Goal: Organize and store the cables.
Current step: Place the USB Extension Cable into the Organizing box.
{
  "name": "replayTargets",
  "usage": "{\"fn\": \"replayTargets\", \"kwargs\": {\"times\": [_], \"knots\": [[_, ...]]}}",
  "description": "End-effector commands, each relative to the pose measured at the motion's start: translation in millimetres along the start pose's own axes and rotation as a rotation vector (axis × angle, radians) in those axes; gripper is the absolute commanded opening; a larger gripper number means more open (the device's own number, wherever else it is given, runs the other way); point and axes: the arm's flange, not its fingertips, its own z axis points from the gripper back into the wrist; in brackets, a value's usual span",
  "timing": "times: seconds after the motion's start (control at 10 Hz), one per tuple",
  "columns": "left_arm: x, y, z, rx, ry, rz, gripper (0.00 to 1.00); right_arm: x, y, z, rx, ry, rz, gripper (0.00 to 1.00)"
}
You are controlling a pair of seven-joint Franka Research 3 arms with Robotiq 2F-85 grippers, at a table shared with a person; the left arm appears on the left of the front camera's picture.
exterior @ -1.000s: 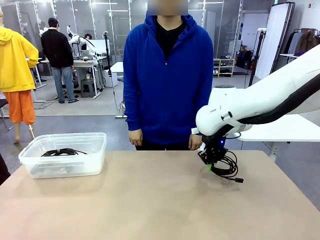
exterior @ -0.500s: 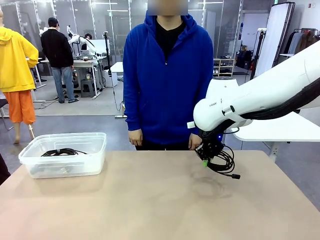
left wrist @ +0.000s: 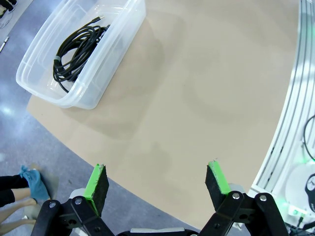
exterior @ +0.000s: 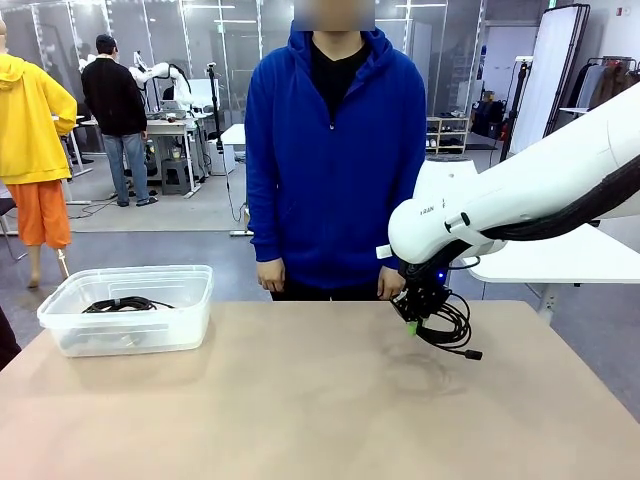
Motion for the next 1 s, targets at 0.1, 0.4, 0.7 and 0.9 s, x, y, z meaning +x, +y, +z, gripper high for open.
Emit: {"fn": "replayTargets", "kwargs": {"times": [0.1, 0.4, 0.7, 0.9], "knots": [[1, 2, -2, 0.013, -0.009, 0.009, 1.00, -6, 34, 15, 0.020, -0.026, 0.072, 0.15], [1, 2, -2, 0.013, -0.009, 0.009, 1.00, 7, 107, 27, -0.041, 0.103, 0.090, 0.15], [1, 2, -2, 0.013, -0.009, 0.009, 1.00, 31, 175, 15, -0.069, 0.110, 0.060, 0.15], [1, 2, -2, 0.013, -0.009, 0.009, 1.00, 44, 212, -13, -0.117, 0.112, 0.084, 0.15]]}}
